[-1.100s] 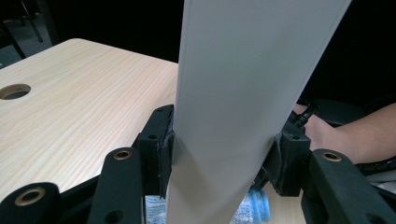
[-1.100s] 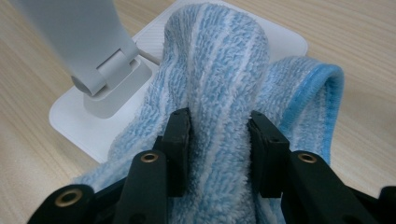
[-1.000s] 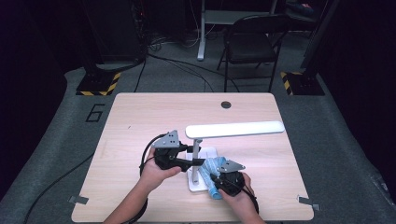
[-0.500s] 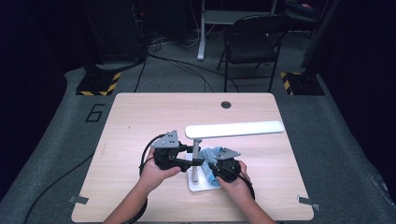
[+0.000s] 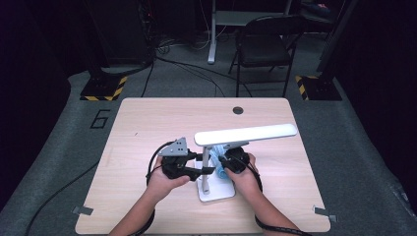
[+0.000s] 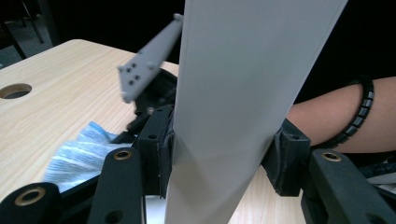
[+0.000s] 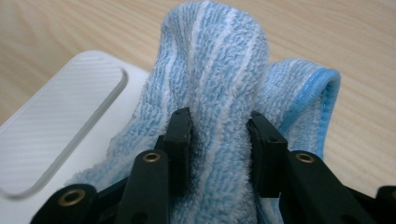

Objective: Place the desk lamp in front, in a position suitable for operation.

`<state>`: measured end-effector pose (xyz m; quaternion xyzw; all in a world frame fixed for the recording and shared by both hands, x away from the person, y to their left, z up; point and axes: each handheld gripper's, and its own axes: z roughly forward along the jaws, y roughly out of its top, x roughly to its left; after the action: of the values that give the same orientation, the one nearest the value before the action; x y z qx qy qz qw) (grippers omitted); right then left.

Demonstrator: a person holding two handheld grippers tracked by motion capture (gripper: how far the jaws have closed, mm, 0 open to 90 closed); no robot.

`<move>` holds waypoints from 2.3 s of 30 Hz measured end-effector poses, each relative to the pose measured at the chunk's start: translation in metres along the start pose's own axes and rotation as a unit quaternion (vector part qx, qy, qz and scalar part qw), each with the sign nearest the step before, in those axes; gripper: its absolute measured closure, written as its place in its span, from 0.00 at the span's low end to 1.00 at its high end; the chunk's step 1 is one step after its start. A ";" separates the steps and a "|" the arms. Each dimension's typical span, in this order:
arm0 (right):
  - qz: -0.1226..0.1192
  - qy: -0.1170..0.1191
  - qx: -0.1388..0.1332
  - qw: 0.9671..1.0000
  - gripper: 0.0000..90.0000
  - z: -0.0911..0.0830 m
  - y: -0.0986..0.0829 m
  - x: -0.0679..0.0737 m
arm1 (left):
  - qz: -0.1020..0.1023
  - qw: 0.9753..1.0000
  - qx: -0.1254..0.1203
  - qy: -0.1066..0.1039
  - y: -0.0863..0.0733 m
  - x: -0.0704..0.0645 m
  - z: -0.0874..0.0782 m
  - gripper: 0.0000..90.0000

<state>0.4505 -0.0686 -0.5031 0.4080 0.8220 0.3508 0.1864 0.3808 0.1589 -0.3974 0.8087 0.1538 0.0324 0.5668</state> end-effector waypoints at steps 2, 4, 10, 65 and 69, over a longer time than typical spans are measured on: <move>0.000 -0.005 0.003 1.000 0.71 0.005 0.006 -0.003 | 0.000 1.000 0.000 -0.001 0.000 0.000 0.000 0.56; 0.003 -0.007 0.007 1.000 0.71 0.009 0.010 -0.004 | 0.000 1.000 0.000 -0.001 0.000 0.001 0.000 0.56; 0.003 -0.016 0.011 1.000 0.71 0.017 0.018 -0.007 | 0.001 1.000 0.003 -0.005 0.000 0.001 -0.001 0.56; -0.020 0.026 0.014 0.999 0.72 -0.031 -0.027 0.027 | -0.006 1.000 -0.001 -0.006 -0.002 0.001 -0.002 0.55; -0.015 0.013 0.011 1.000 0.72 -0.012 -0.009 0.015 | -0.006 1.000 -0.002 -0.006 -0.002 0.001 -0.002 0.55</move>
<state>0.4300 -0.0658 -0.5016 0.3930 0.8343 0.3443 0.1761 0.3812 0.1618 -0.3988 0.8068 0.1556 0.0242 0.5694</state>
